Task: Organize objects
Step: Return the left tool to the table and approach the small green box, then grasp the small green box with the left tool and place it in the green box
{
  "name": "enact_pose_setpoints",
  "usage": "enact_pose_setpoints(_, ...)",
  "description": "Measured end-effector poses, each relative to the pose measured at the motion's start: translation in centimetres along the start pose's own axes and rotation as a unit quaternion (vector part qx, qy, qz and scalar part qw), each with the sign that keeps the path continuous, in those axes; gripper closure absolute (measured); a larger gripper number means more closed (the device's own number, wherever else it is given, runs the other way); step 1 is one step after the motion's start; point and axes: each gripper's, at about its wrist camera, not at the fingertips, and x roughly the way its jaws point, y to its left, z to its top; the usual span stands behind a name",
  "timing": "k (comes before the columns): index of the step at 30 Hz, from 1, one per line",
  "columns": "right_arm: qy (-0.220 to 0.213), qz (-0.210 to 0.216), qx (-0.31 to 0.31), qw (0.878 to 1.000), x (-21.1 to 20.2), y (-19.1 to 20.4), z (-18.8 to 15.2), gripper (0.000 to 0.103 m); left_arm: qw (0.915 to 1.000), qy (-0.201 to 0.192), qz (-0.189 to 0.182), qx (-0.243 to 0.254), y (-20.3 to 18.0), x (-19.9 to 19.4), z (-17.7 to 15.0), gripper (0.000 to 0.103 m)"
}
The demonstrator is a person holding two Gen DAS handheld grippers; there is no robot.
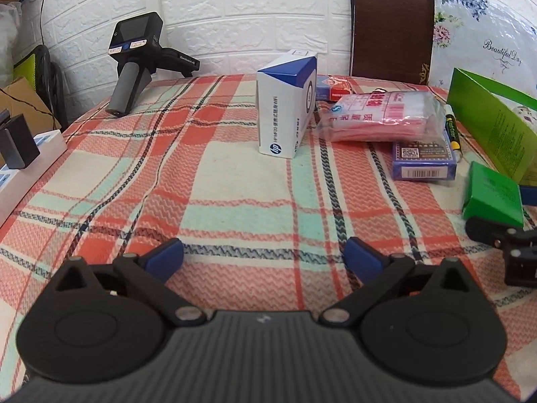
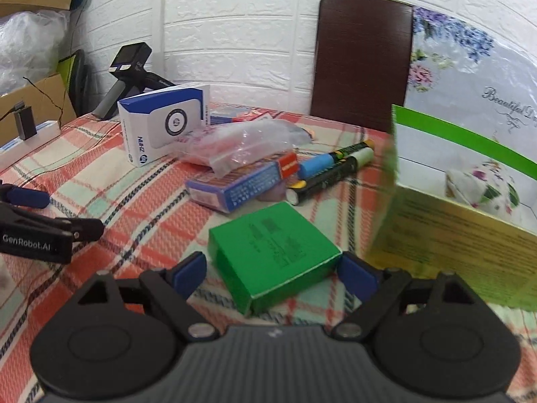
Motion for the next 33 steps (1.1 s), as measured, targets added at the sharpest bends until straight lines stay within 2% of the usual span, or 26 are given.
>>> enact_pose_setpoints(1, 0.0, 0.006, -0.002, 1.0, 0.1, 0.1, 0.1, 0.023, 1.0, -0.001, -0.001, 0.0, 0.0, 0.0, 0.0, 0.0)
enact_pose_setpoints(3, -0.001, 0.012, -0.006, 1.0, 0.1, 0.6, 0.2, 0.024, 1.0, -0.001, -0.002, -0.001, 0.2, 0.0, 0.0, 0.0)
enact_pose_setpoints(14, 0.0, 0.068, -0.051, 0.996, 0.2, 4.6, 0.4, 0.024, 0.9999, 0.0, 0.006, -0.016, 1.9, 0.0, 0.1, 0.0)
enact_pose_setpoints(17, -0.002, 0.086, -0.068, 0.994, 0.2, 6.2, 0.5, 0.032, 0.9996, 0.003, 0.0, -0.026, 3.3, -0.1, 0.0, 0.0)
enact_pose_setpoints(19, -0.003, 0.098, -0.077, 0.992, 0.3, 7.1, 0.6, 0.038, 0.9993, 0.001, -0.017, -0.034, 4.2, -0.4, -0.1, 0.004)
enact_pose_setpoints(21, -0.005, 0.109, -0.088, 0.99, 0.3, 8.3, 0.7, 0.039, 0.9986, -0.001, -0.035, -0.04, 4.9, -0.9, 0.0, 0.008)
enact_pose_setpoints(24, -0.008, 0.124, -0.105, 0.987, 0.6, 10.0, 0.9, 0.04, 0.9958, 0.001, -0.061, -0.068, 6.4, -1.4, 0.5, 0.024)
enact_pose_setpoints(28, -0.009, 0.147, -0.115, 0.982, 1.1, 11.9, 1.3, 0.041, 0.9849, 0.011, -0.139, -0.103, 7.7, -0.9, 1.8, 0.044)
enact_pose_setpoints(31, -0.014, 0.181, -0.142, 0.973, 1.1, 13.2, 1.3, 0.041, 0.9788, 0.022, -0.185, -0.085, 7.2, -0.3, 2.3, 0.045)
enact_pose_setpoints(33, -0.015, 0.19, -0.151, 0.97, 1.0, 13.5, 1.3, 0.041, 0.9763, 0.034, -0.202, -0.069, 6.9, 0.1, 2.2, 0.053)
